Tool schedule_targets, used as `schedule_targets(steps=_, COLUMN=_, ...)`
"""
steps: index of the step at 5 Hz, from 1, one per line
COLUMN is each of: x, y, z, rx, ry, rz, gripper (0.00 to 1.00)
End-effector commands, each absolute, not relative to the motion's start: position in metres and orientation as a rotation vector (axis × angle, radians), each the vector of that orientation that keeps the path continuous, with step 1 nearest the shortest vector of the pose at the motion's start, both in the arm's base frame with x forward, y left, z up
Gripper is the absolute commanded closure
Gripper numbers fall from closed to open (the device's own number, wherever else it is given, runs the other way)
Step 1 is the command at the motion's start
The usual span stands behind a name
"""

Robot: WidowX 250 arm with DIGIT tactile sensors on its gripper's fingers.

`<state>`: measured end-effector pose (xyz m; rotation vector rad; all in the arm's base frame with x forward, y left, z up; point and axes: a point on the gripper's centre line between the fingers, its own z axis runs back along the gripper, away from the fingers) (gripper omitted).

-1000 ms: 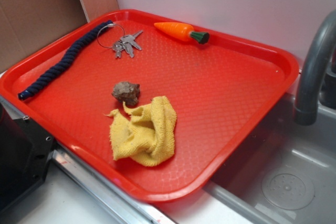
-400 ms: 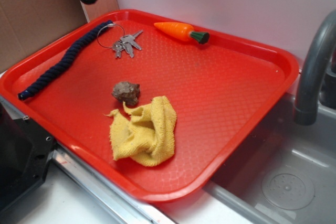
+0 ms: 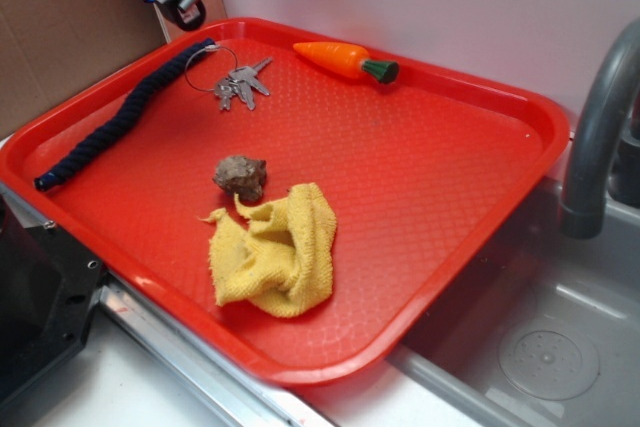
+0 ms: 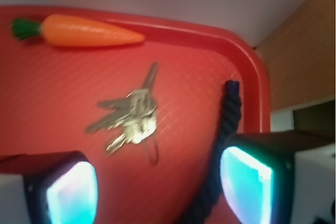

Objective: Grab the silver keys.

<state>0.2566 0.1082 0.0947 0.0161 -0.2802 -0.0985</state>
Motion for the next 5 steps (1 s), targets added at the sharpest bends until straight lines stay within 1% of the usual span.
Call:
schedule_targets(steps=1, x=0.256, y=0.097, z=0.096, rx=-0.065, ry=-0.426, rz=-0.023, gripper=0.00)
schedule_targets(steps=3, x=0.256, y=0.097, z=0.096, rx=-0.065, ry=-0.426, rz=-0.023, gripper=0.00)
schedule_targets(steps=4, x=0.276, y=0.080, z=0.056, rx=-0.039, ry=-0.372, rz=-0.091, gripper=0.00)
schedule_targets(steps=5, x=0.280, y=0.064, z=0.045, rx=0.005, ry=-0.339, rz=-0.140, gripper=0.00)
